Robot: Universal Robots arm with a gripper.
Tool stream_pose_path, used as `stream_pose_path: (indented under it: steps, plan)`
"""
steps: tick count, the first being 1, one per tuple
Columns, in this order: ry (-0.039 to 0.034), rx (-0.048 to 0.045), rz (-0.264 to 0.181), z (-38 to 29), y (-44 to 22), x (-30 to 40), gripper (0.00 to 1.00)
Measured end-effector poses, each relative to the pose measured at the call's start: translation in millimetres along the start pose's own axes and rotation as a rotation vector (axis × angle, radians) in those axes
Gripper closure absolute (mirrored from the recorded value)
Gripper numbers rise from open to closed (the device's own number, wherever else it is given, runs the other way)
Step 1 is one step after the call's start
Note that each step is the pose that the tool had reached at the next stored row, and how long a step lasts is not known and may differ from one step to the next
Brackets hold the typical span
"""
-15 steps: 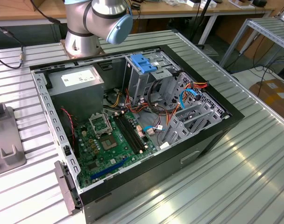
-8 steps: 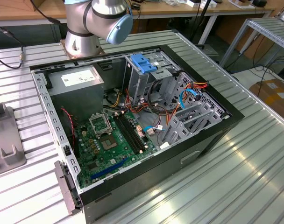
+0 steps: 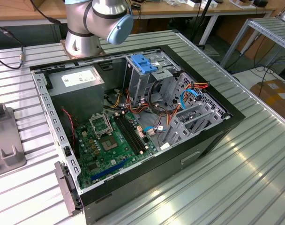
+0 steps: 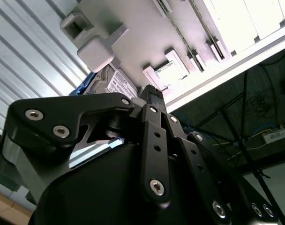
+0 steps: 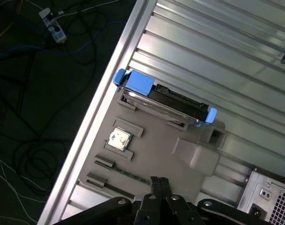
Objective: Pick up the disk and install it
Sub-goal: 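Pick up the disk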
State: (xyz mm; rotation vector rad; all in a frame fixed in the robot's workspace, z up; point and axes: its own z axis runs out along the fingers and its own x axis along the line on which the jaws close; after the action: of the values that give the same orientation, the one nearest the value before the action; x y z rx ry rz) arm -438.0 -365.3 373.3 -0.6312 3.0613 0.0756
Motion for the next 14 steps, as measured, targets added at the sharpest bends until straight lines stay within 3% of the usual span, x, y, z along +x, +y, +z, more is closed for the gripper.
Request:
stream_pose_path:
  steps: [14]
  plan:
    - [0.0049, -0.0027, -0.110, 0.0, 0.0, 0.0, 0.90]
